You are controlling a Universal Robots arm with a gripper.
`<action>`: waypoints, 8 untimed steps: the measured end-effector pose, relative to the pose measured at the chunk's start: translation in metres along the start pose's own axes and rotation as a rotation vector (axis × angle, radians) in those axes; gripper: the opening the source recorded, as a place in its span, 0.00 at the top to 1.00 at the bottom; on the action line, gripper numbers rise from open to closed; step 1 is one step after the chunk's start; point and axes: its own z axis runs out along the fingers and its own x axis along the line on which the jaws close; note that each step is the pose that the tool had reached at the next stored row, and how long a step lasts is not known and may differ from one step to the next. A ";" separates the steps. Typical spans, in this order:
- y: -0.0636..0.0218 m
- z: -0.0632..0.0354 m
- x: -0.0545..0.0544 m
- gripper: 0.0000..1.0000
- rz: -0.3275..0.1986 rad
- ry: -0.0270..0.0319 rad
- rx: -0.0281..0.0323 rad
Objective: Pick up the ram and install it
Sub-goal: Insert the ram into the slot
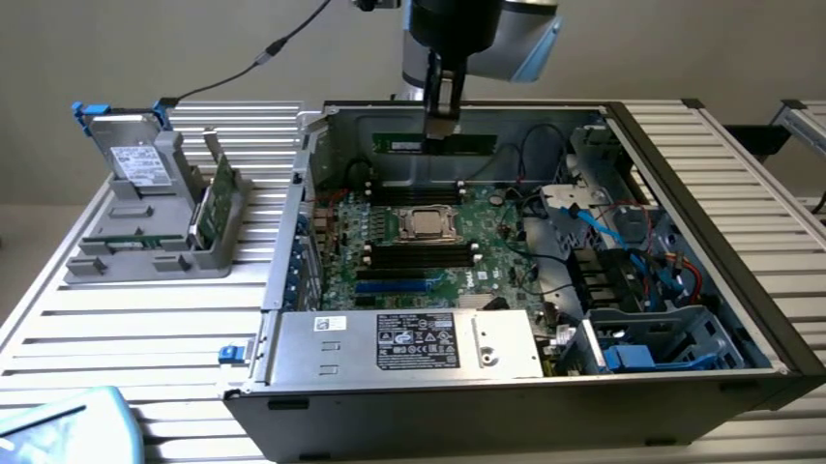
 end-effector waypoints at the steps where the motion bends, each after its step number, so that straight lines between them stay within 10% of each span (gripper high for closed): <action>1: 0.0003 0.0018 0.000 0.85 0.000 -0.0006 -0.0001; 8: 0.0006 0.0145 0.001 0.85 -0.039 0.0015 -0.0029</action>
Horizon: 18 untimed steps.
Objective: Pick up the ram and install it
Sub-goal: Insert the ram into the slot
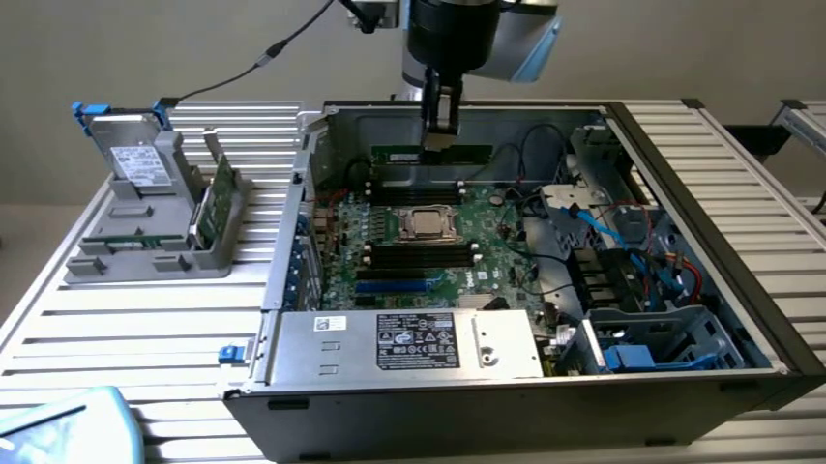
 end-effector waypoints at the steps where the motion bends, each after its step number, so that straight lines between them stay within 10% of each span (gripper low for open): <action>1: 0.0001 0.0018 0.000 0.85 -0.005 0.0003 -0.0003; 18: -0.0003 0.0322 0.003 0.85 -0.009 -0.0004 -0.0007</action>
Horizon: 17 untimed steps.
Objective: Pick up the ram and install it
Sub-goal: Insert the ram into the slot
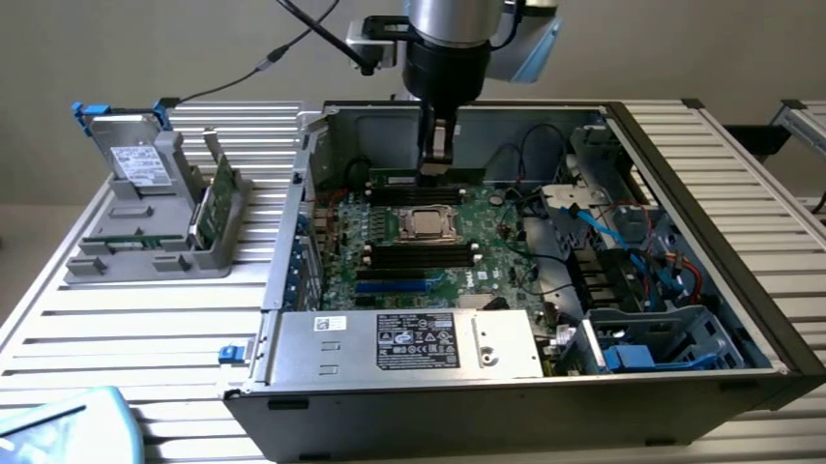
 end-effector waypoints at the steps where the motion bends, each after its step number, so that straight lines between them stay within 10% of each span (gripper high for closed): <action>1: -0.0001 0.0018 0.000 0.85 0.000 0.0001 -0.0001; 17: 0.0002 0.0279 0.010 0.85 -0.003 -0.0029 -0.0003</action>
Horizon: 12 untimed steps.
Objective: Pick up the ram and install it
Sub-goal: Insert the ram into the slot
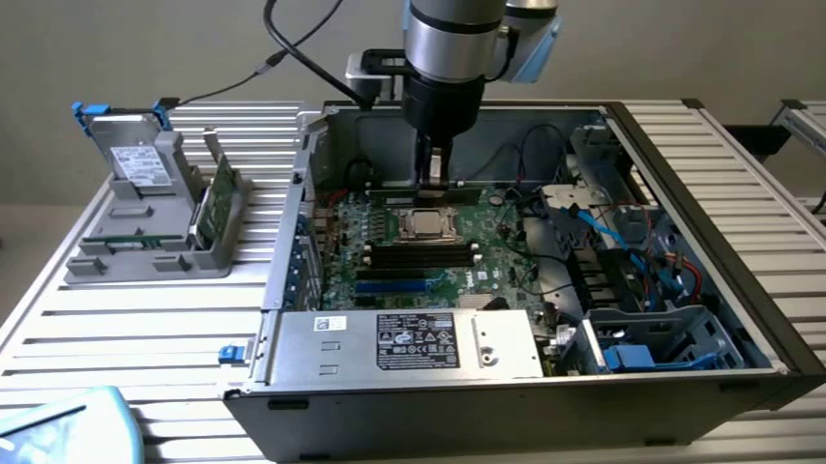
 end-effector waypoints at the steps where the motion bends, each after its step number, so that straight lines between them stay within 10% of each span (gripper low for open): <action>1: -0.0001 0.0019 0.000 0.85 0.000 -0.0004 -0.0001; 12: -0.0015 0.0216 0.004 0.85 -0.001 -0.0116 -0.0008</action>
